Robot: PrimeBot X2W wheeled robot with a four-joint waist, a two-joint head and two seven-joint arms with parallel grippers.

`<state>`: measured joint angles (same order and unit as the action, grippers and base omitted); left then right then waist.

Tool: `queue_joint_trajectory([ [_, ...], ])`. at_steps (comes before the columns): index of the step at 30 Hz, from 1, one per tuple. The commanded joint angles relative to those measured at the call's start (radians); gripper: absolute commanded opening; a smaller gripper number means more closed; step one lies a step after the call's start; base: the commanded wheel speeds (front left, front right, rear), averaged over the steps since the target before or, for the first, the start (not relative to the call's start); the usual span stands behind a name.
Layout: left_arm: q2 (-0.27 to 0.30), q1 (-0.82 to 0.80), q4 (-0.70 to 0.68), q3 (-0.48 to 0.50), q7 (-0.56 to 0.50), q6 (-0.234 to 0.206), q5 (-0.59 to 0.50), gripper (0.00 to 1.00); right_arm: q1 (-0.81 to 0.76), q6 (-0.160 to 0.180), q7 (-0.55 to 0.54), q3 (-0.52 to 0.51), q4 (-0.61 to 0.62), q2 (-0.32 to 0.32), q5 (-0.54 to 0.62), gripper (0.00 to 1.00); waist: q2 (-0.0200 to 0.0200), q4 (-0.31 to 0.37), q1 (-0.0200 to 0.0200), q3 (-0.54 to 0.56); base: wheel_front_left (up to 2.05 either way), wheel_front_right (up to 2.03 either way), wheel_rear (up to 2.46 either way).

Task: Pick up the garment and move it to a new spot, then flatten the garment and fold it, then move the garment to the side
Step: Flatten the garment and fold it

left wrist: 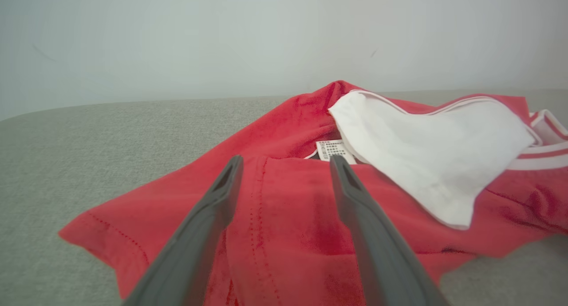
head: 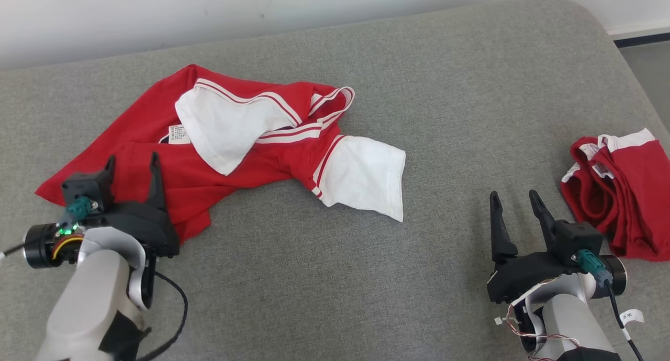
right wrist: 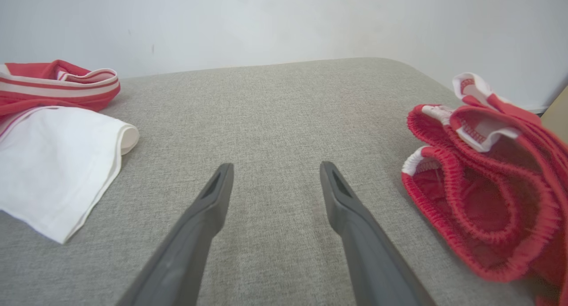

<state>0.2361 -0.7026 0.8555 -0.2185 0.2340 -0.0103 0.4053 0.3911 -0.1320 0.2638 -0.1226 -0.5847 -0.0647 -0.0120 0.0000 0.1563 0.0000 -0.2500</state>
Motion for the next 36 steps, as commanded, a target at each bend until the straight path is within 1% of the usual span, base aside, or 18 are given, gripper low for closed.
queue_joint_trajectory([
  [1, 0.005, -0.011, 0.015, 0.004, -0.008, -0.004, 0.002, 1.00, 0.008, 0.002, 0.000, 0.003, 0.003, -0.001, -0.006, 1.00, 0.0000, 0.001, 0.0000, 0.000, 0.00, 0.00, 0.00],
  [6, 0.015, -0.081, 0.095, 0.000, -0.061, 0.000, 0.007, 1.00, 0.007, 0.002, 0.000, 0.016, 0.008, -0.001, -0.003, 1.00, 0.0000, 0.000, 0.0000, -0.003, 0.00, 0.00, 0.00],
  [10, -0.008, -0.116, 0.160, 0.012, -0.117, 0.021, 0.047, 1.00, 0.005, 0.002, 0.000, 0.028, 0.006, 0.003, -0.004, 1.00, 0.0000, -0.003, 0.0000, -0.002, 0.00, 0.00, 0.00],
  [13, -0.015, -0.131, 0.202, 0.018, -0.150, 0.028, 0.064, 1.00, 0.006, 0.002, 0.000, 0.034, 0.006, 0.004, -0.005, 1.00, 0.0000, -0.004, 0.0000, -0.002, 0.00, 0.00, 0.00],
  [17, -0.021, -0.150, 0.231, 0.017, -0.149, 0.036, 0.074, 1.00, 0.011, 0.002, 0.000, 0.039, 0.009, 0.004, -0.006, 1.00, 0.0000, -0.003, 0.0000, -0.004, 0.00, 0.00, 0.00],
  [20, -0.023, -0.154, 0.249, 0.013, -0.138, 0.042, 0.077, 0.95, 0.011, 0.002, 0.000, 0.039, 0.011, 0.002, -0.004, 1.00, 0.0000, -0.005, 0.0000, -0.007, 0.00, 0.00, 0.00],
  [22, -0.023, -0.161, 0.258, 0.007, -0.129, 0.046, 0.070, 0.69, 0.011, 0.002, 0.000, 0.038, 0.012, 0.002, -0.004, 1.00, 0.0000, -0.005, 0.0000, -0.009, 0.00, 0.00, 0.00],
  [23, -0.028, -0.163, 0.265, 0.008, -0.132, 0.052, 0.077, 0.48, 0.011, 0.002, 0.000, 0.037, 0.013, 0.001, -0.004, 1.00, 0.0000, -0.006, 0.0000, -0.010, 0.00, 0.00, 0.00],
  [24, -0.029, -0.166, 0.270, 0.006, -0.130, 0.051, 0.077, 0.42, 0.012, 0.002, 0.000, 0.037, 0.012, 0.001, -0.004, 1.00, 0.0000, -0.006, 0.0000, -0.011, 0.00, 0.00, 0.00],
  [25, -0.028, -0.168, 0.275, 0.003, -0.127, 0.052, 0.075, 0.22, 0.012, 0.002, 0.000, 0.037, 0.011, 0.001, -0.004, 1.00, 0.0000, -0.007, 0.0000, -0.012, 0.00, 0.00, 0.00],
  [26, -0.028, -0.169, 0.278, 0.002, -0.120, 0.054, 0.075, 0.00, 0.013, 0.002, 0.000, 0.037, 0.010, 0.002, -0.004, 1.00, 0.0000, -0.006, 0.0000, -0.014, 0.00, 0.00, 0.00],
  [31, -0.029, -0.181, 0.279, -0.018, -0.060, 0.059, 0.056, 0.00, 0.013, 0.002, 0.000, 0.036, 0.007, 0.003, -0.004, 1.00, 0.0000, -0.009, 0.0000, -0.013, 0.00, 0.00, 0.00],
  [36, -0.034, -0.155, 0.251, -0.043, 0.009, 0.061, 0.030, 0.00, -0.010, 0.002, 0.000, 0.016, -0.001, 0.002, 0.002, 1.00, 0.0000, -0.030, 0.0000, 0.024, 0.00, 0.00, 0.00],
])
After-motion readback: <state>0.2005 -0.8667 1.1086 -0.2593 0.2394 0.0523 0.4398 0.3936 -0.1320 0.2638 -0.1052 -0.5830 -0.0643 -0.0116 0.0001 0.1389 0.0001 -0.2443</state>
